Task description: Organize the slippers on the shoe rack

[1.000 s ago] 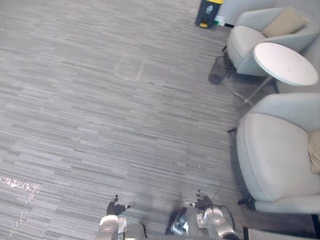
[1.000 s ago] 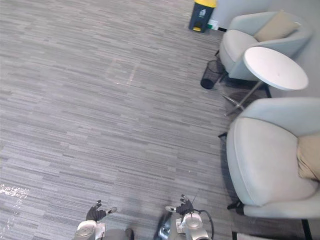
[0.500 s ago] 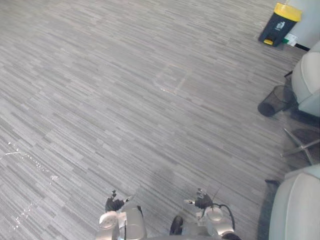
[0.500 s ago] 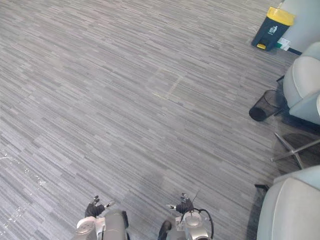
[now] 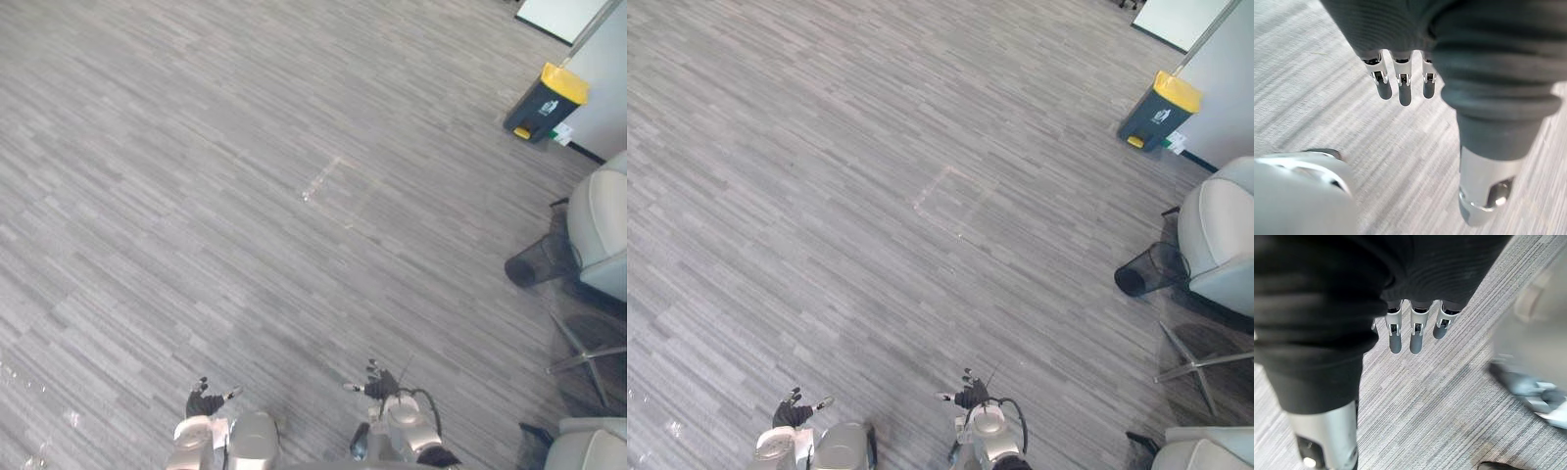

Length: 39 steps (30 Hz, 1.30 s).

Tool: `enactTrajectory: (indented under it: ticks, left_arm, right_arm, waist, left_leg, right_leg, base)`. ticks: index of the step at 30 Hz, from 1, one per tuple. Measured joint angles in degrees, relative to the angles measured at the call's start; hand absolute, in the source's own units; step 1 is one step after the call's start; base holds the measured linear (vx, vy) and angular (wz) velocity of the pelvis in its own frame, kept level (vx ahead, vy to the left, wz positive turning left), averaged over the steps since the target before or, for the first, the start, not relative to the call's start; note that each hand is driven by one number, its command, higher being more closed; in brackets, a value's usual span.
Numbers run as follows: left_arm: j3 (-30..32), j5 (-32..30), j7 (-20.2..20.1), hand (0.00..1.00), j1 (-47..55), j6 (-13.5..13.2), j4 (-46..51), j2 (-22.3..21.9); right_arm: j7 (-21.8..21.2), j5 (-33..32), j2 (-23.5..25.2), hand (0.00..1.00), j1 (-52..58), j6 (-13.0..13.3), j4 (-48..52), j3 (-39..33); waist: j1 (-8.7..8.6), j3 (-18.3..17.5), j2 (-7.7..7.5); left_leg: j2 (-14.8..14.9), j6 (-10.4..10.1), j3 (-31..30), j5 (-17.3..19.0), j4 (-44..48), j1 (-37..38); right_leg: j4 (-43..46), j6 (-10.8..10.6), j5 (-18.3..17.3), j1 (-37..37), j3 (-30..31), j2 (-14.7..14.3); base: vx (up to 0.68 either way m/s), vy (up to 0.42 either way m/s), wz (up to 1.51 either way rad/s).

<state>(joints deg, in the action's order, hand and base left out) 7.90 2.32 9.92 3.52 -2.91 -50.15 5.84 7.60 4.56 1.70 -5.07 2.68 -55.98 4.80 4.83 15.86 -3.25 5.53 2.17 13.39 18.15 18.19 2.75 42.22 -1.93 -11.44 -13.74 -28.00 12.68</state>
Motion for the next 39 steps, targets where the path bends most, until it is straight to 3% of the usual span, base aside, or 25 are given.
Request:
enactTrajectory:
  ticks: [1, 3, 4, 6, 7, 8, 9, 11, 12, 14, 16, 17, 20, 21, 22, 23, 24, 25, 28, 29, 32, 33, 35, 37, 39]
  left_arm:
    - [-0.02, -0.02, -0.01, 0.00, -0.03, 0.00, 0.00, -0.18]
    - [-0.31, -0.45, -0.04, 0.00, 0.09, -0.09, -0.06, -1.36]
    - [-0.47, -0.65, -0.04, 0.00, 0.09, -0.10, -0.14, -1.37]
    - [-1.04, -1.16, -0.06, 0.00, 1.28, -0.16, -0.50, -1.57]
    - [-1.01, -1.65, -0.10, 0.00, 1.36, -0.23, -0.93, -2.02]
    - [-1.01, -1.89, -0.08, 0.00, 1.34, -0.27, -1.12, -2.13]
    - [-1.08, -2.30, -0.09, 0.00, 1.99, -0.42, -1.47, -2.98]
    - [0.15, -2.19, -0.08, 0.00, 1.71, -0.52, -1.72, -4.33]
    - [0.46, -2.21, -0.14, 0.00, 1.59, -0.53, -1.46, -4.85]
    - [0.78, -2.15, -0.17, 0.00, 1.16, -0.56, -1.11, -4.84]
    - [1.20, -2.23, -0.14, 0.00, 0.93, -0.67, -0.32, -4.15]
    - [1.46, -2.16, -0.11, 0.00, 0.79, -0.81, 0.63, -3.69]
    - [2.26, -2.06, -0.12, 0.00, -0.06, -1.43, 2.01, -3.74]
    - [2.26, -2.08, -0.12, 0.00, -0.43, -1.59, 2.73, -3.77]
    - [2.25, -2.03, -0.08, 0.00, -0.66, -1.66, 2.83, -4.22]
    - [2.25, -2.04, -0.08, 0.00, -0.61, -1.68, 2.79, -4.42]
    - [2.25, -1.80, -0.11, 0.00, -0.62, -1.70, 2.84, -3.92]
    - [2.24, -1.75, -0.11, 0.00, -0.77, -1.68, 2.79, -3.59]
    - [2.02, -1.66, -0.09, 0.00, -1.26, -1.24, 2.03, -2.42]
    - [1.41, -1.53, -0.06, 0.00, -1.27, -1.14, 1.18, -1.63]
    - [-0.57, -1.84, -0.03, 0.00, -0.05, -0.05, -0.23, 0.26]
    - [-0.56, -1.87, -0.01, 0.00, 0.21, -0.04, -0.36, 0.31]
    - [-0.58, -2.12, -0.05, 0.00, 0.07, -0.02, -0.70, 0.03]
    - [-1.02, -2.19, -0.07, 0.00, -0.97, 0.26, -1.88, -0.37]
    - [-1.32, -2.32, -0.10, 0.00, -1.55, 0.73, -2.48, -0.67]
  right_arm:
    - [0.00, 0.00, -0.03, 0.00, 0.00, 0.00, 0.01, 0.00]
    - [0.01, -0.03, -0.41, 0.00, 0.04, 0.00, 0.13, -0.04]
    - [0.04, -0.01, -0.42, 0.00, 0.04, -0.02, 0.23, -0.08]
    - [0.04, -0.03, -0.50, 0.00, 1.14, -0.14, 0.29, -0.10]
    - [0.03, 0.01, -1.20, 0.00, 1.20, -0.14, 0.39, -0.22]
    - [0.02, 0.02, -1.42, 0.00, 1.20, -0.13, 0.37, -0.25]
    - [0.00, 0.02, -2.23, 0.00, 1.27, -0.14, 0.10, -0.53]
    - [-0.07, 0.01, -2.36, 0.00, 1.22, -0.34, 0.05, -0.66]
    - [-0.16, -0.02, -2.47, 0.00, 1.23, -0.98, -0.01, -0.50]
    - [-0.13, -0.05, -1.81, 0.00, 1.10, -1.07, 0.01, -0.41]
    - [-0.07, -0.16, -1.17, 0.00, 1.33, -1.06, -0.03, -0.31]
    - [-0.01, -0.16, -1.20, 0.00, 0.86, -1.05, -0.03, -0.19]
    - [0.27, -0.16, -1.33, 0.00, -0.70, -1.01, -0.18, -0.26]
    - [0.28, -0.15, -1.34, 0.00, -1.41, -0.98, -0.68, -0.26]
    - [0.39, -0.12, -1.65, 0.00, -1.53, -0.95, -1.41, -0.14]
    - [0.42, -0.12, -1.70, 0.00, -1.34, -0.96, -1.56, -0.03]
    - [0.64, -0.10, -1.02, 0.00, -1.37, -0.95, -2.14, 0.39]
    - [0.64, -0.10, -0.71, 0.00, -1.29, -0.89, -2.13, 0.53]
    - [0.61, 0.01, 0.20, 0.00, -0.59, -0.87, -2.21, 0.47]
    - [0.54, 0.02, 0.52, 0.00, -0.13, -0.89, -2.22, 0.41]
    - [-0.03, 0.05, 0.62, 0.00, 0.73, -0.88, -2.19, 0.43]
    - [-0.07, 0.05, 0.55, 0.00, 0.78, -0.88, -2.17, 0.35]
    - [-0.16, 0.08, 0.47, 0.00, 0.56, -0.87, -1.89, -0.25]
    - [-0.21, 0.98, 0.28, 0.00, -0.07, -0.54, -1.26, -0.34]
    - [-0.29, 2.08, 0.19, 0.00, -1.15, -0.43, -1.17, -0.22]
  waist:
    - [-0.08, 0.02, 0.14]
    - [-1.26, -0.03, 0.58]
    - [-1.29, -0.05, 0.41]
    - [-1.46, -0.86, -0.71]
    - [-2.09, -2.00, -0.05]
    - [-2.09, -2.36, 0.42]
    - [-2.02, -4.04, 2.49]
    - [-1.94, -4.06, 4.84]
    - [-1.49, -4.02, 6.23]
    - [-1.51, -3.44, 5.72]
    - [-1.19, -3.29, 3.94]
    - [-0.85, -3.14, 3.15]
    - [0.33, -2.31, 2.14]
    - [0.98, -1.56, 1.71]
    - [1.56, -1.42, 1.79]
    - [1.74, -1.45, 1.82]
    - [2.25, -1.63, 0.15]
    - [2.06, -1.71, -0.46]
    - [1.72, -1.87, -0.83]
    - [1.72, -1.80, -0.95]
    - [1.08, -1.39, -0.30]
    - [1.01, -1.43, -0.31]
    - [0.63, -1.38, -0.23]
    - [-0.12, -0.88, 0.39]
    - [-0.96, 0.08, 1.09]
  left_leg:
    - [0.04, 0.00, -0.01, 0.00, -0.52, 0.49]
    - [-0.80, -0.65, -0.01, 0.00, -5.31, 4.95]
    - [-1.21, -1.03, -0.01, 0.10, -5.71, 5.52]
    - [-3.28, -4.24, -1.43, 2.18, -7.41, 10.70]
    - [-2.79, -5.35, -3.88, 2.87, -6.37, 12.37]
    - [-2.39, -5.48, -4.31, 2.95, -5.76, 12.18]
    - [0.17, -5.75, -5.89, 3.08, 2.91, 8.90]
    - [3.55, -8.37, -6.17, 0.54, 17.83, 2.74]
    - [7.50, -11.32, -5.80, -3.14, 33.05, -3.03]
    - [10.56, -10.04, -2.84, -2.30, 42.77, -7.35]
    - [10.86, -8.02, -0.31, -0.71, 43.13, -11.86]
    - [10.29, -6.15, 1.36, 0.61, 38.35, -15.84]
    - [6.80, -5.18, 1.02, 0.29, 19.09, -20.81]
    - [4.99, -5.25, -0.57, -3.05, 9.59, -21.60]
    - [3.64, -6.57, -3.53, -10.82, -1.56, -21.20]
    - [3.66, -7.48, -3.62, -13.77, -2.04, -20.57]
    - [1.47, -5.10, -3.40, -16.00, -0.13, -19.88]
    - [1.00, -4.72, -3.30, -14.63, 0.95, -20.08]
    - [0.64, -2.35, -2.15, -7.53, 6.59, -18.94]
    - [0.52, -2.15, -1.11, -5.38, 7.13, -16.07]
    - [0.52, -0.85, 1.97, -1.41, 5.23, -5.10]
    - [0.54, -0.88, 2.84, -1.08, 3.43, -2.58]
    - [0.56, -1.00, 4.13, -0.96, 0.70, -0.08]
    - [0.83, -1.00, 4.99, -0.96, -1.38, 2.47]
    - [1.09, -1.29, 6.07, -0.82, -3.75, 7.45]
  right_leg:
    - [-2.72, 0.05, 0.08, -0.45, -0.17, -0.77]
    - [-30.07, -1.59, 7.37, -2.29, 0.48, -6.64]
    - [-31.71, -1.67, 8.33, -2.50, 0.61, -6.87]
    - [-34.16, 2.23, 12.36, -2.97, 3.23, -7.62]
    - [-28.01, 6.11, 15.96, -4.25, 6.18, -7.73]
    - [-26.54, 6.36, 14.70, -4.71, 6.18, -7.88]
    - [-23.34, 6.91, 10.50, -4.95, 4.86, -8.65]
    - [-23.42, 7.33, 8.00, -2.64, 4.32, -10.77]
    - [-24.96, 8.14, 6.56, 0.96, 4.72, -12.93]
    - [-27.24, 8.26, 5.04, 6.25, 5.87, -14.21]
    - [-31.34, 7.76, 4.30, 11.87, 7.40, -14.21]
    - [-34.37, 7.16, 4.31, 14.85, 8.87, -14.11]
    - [-37.02, 4.97, 4.40, 18.02, 11.83, -12.54]
    - [-37.58, 3.86, 3.44, 19.50, 13.10, -11.32]
    - [-38.25, 1.39, 1.88, 21.11, 14.35, -10.44]
    - [-38.44, 0.89, 1.45, 21.86, 14.91, -10.25]
    - [-38.79, -0.65, 0.01, 23.64, 15.86, -8.17]
    - [-38.24, -0.77, 0.01, 23.92, 15.84, -7.60]
    - [-22.01, -2.70, -0.22, 19.30, 14.78, -4.38]
    - [-10.12, -3.88, 1.22, 15.80, 14.76, -2.12]
    - [16.68, -0.74, 1.46, 8.51, 7.94, 3.42]
    - [17.05, 0.70, 0.39, 6.70, 5.21, 3.76]
    - [13.18, 1.55, -1.33, 2.23, 1.43, 3.48]
    - [0.33, 1.36, -1.34, -2.36, -2.57, 1.67]
    - [-24.23, 0.39, 5.01, -2.73, -6.19, -3.19]
  base:
    - [0.51, 0.024, 0.22]
    - [0.46, -0.034, 0.31]
    - [0.50, -0.075, 0.32]
    - [0.60, -0.138, 0.42]
    - [0.46, -0.128, 0.49]
    - [0.77, -0.225, 0.42]
    - [0.65, -0.189, 0.08]
    - [0.67, -0.174, -0.08]
    - [0.45, -0.088, -0.27]
    - [0.55, -0.075, -0.29]
    - [0.45, -0.030, -0.25]
    - [0.41, 0.054, -0.42]
    - [0.37, 0.119, -0.48]
    - [0.47, 0.305, -0.65]
    - [0.46, 0.335, -0.56]
    - [0.50, 0.366, -0.56]
    - [0.37, 0.248, -0.32]
    - [0.50, 0.279, -0.27]
    - [0.52, 0.303, -0.15]
    - [0.35, 0.192, -0.17]
    - [0.47, 0.191, -0.37]
    - [0.48, 0.154, -0.36]
    - [0.44, 0.092, -0.35]
    - [0.48, 0.052, -0.31]
    - [0.49, -0.027, -0.12]
